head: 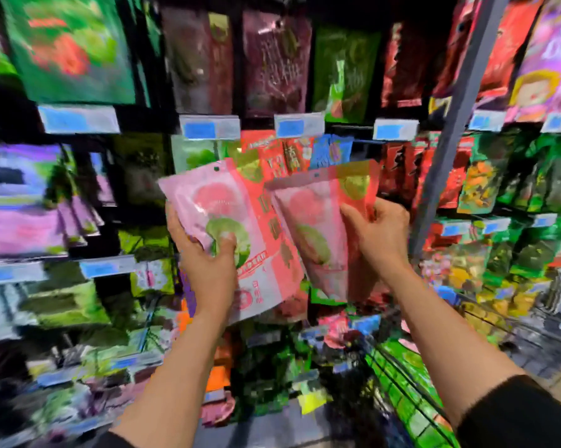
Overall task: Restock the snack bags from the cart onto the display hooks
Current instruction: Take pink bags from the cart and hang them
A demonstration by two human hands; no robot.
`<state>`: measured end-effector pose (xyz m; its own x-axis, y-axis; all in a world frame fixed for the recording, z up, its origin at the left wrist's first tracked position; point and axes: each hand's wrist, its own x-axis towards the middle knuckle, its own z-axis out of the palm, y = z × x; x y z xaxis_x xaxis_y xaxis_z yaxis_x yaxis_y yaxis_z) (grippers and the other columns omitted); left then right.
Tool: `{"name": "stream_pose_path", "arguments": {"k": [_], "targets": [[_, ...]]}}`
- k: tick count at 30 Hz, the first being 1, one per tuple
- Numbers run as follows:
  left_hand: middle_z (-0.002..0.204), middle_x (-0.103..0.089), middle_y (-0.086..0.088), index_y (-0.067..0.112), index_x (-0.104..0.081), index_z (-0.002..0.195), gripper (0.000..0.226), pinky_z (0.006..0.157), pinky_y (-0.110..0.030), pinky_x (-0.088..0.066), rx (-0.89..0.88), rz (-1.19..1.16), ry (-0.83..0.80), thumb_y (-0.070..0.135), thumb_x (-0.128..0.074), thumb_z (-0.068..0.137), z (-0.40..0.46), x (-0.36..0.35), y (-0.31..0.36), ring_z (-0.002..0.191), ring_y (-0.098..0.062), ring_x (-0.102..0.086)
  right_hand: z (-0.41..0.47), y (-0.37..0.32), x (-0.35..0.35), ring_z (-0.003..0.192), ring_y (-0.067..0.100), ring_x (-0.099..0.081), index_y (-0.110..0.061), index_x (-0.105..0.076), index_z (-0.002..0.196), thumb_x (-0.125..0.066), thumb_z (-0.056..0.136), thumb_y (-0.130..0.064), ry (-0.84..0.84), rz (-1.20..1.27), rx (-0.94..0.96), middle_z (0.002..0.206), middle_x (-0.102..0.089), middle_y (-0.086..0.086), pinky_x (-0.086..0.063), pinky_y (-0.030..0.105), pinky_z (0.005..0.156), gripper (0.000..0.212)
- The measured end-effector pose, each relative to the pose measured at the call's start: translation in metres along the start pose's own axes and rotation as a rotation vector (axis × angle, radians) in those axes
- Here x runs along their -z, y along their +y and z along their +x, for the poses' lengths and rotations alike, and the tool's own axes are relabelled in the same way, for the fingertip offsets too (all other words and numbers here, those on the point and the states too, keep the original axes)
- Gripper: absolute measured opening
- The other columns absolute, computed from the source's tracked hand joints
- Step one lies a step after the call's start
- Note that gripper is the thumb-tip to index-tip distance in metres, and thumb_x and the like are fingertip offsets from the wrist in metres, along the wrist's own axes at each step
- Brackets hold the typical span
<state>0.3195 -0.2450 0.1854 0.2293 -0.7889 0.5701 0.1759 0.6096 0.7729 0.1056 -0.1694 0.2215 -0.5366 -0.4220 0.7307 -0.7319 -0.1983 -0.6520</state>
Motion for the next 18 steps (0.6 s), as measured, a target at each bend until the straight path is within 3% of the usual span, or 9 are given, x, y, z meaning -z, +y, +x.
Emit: {"name": "stream_pose_path", "arguments": {"k": [4,8,11,14,18], "targets": [[0.154,-0.028,0.003,0.015,-0.016,0.152,0.091,0.102,-0.004,-0.03,-0.073,0.024,0.048,-0.013,-0.061,0.079,0.044,0.052,0.01,0.135,-0.002,-0.035,0.012,-0.055,-0.053,0.055,0.011,-0.031,-0.006,-0.056,0.054,-0.076,0.077,-0.031,0.003,0.039,0.056,0.048,-0.038,-0.004,-0.027,0.034,0.05,0.039],[0.139,-0.03,0.031,0.019,-0.019,0.152,0.09,0.091,0.002,-0.031,-0.121,0.032,0.106,-0.01,-0.064,0.08,0.075,0.078,0.017,0.119,0.025,-0.036,0.026,-0.099,-0.082,0.054,0.013,-0.033,0.001,-0.058,0.056,-0.077,0.077,-0.028,0.047,0.064,0.109,0.046,-0.046,0.008,-0.03,0.038,0.049,0.041],[0.143,-0.032,0.025,0.021,-0.021,0.152,0.091,0.101,-0.01,-0.036,-0.157,0.031,0.109,-0.01,-0.065,0.079,0.094,0.086,0.028,0.125,0.016,-0.038,0.05,-0.127,-0.095,0.055,0.007,-0.034,-0.001,-0.062,0.059,-0.077,0.076,-0.024,0.08,0.145,0.079,0.045,-0.041,-0.005,-0.031,0.036,0.05,0.033],[0.152,-0.028,0.014,0.026,-0.017,0.152,0.091,0.115,-0.035,-0.032,-0.19,0.052,0.102,-0.004,-0.066,0.081,0.119,0.086,0.042,0.138,-0.001,-0.031,0.088,-0.157,-0.103,0.057,0.013,-0.037,0.0,-0.063,0.059,-0.073,0.07,-0.032,0.171,0.197,0.102,0.052,-0.046,0.003,-0.037,0.039,0.051,0.036],[0.153,-0.033,0.005,0.026,-0.019,0.152,0.09,0.113,-0.041,-0.036,-0.271,0.034,0.098,0.007,-0.065,0.077,0.16,0.076,0.067,0.136,-0.009,-0.038,0.149,-0.206,-0.113,0.057,0.012,-0.044,-0.007,-0.069,0.065,-0.071,0.064,-0.033,0.282,0.244,0.065,0.056,-0.052,-0.001,-0.042,0.037,0.054,0.026]]}}
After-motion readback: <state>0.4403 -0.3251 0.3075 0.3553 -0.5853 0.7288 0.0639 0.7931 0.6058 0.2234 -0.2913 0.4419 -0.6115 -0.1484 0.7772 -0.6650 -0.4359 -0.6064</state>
